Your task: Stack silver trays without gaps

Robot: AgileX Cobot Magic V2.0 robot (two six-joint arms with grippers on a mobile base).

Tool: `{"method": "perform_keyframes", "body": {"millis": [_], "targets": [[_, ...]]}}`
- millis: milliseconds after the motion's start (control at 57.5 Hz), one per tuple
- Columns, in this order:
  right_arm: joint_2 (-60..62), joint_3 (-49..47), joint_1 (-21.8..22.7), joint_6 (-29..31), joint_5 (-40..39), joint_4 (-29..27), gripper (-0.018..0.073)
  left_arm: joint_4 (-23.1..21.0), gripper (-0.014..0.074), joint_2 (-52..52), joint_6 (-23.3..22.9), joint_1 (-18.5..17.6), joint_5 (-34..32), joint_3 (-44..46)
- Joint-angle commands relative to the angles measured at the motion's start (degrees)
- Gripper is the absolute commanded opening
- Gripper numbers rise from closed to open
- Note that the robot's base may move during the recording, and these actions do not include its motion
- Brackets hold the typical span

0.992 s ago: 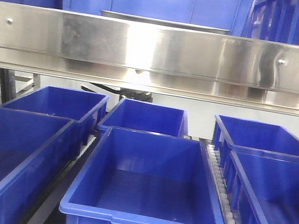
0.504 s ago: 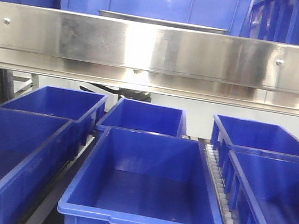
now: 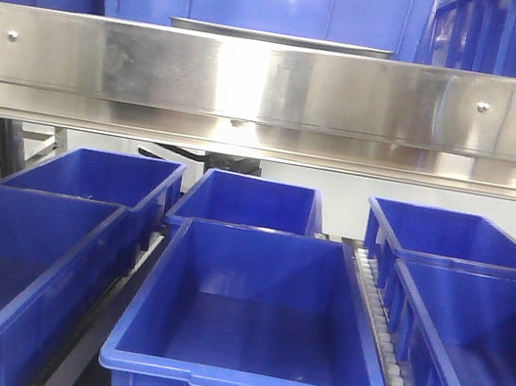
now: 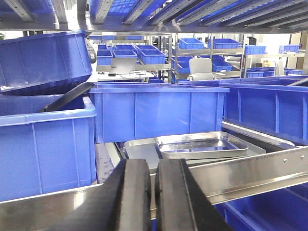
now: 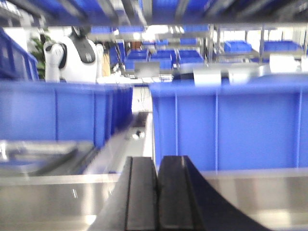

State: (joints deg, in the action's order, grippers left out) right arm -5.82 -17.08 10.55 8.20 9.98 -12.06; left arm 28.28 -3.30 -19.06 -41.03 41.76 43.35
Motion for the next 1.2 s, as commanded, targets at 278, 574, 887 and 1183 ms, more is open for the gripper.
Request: {"method": "perform_keyframes", "body": {"millis": [278, 574, 887, 1183], "targets": [[5.82, 12.08, 0.01, 0.37, -4.07, 2.47, -0.0073, 0.43, 0.0022, 0.57, -0.01, -0.32, -0.73, 0.03], [5.82, 17.08, 0.01, -6.95, -7.92, 7.21, -0.0073, 0.43, 0.0022, 0.57, -0.01, -0.32, -0.73, 0.03], [5.82, 17.08, -3.87, -7.64, -7.34, 8.1, -0.0073, 0.43, 0.0022, 0.57, -0.01, -0.32, -0.73, 0.03], [5.82, 17.08, -3.77, -3.91, -7.35, 8.1, -0.0073, 0.43, 0.0022, 0.57, -0.01, -0.32, -0.73, 0.03]]}}
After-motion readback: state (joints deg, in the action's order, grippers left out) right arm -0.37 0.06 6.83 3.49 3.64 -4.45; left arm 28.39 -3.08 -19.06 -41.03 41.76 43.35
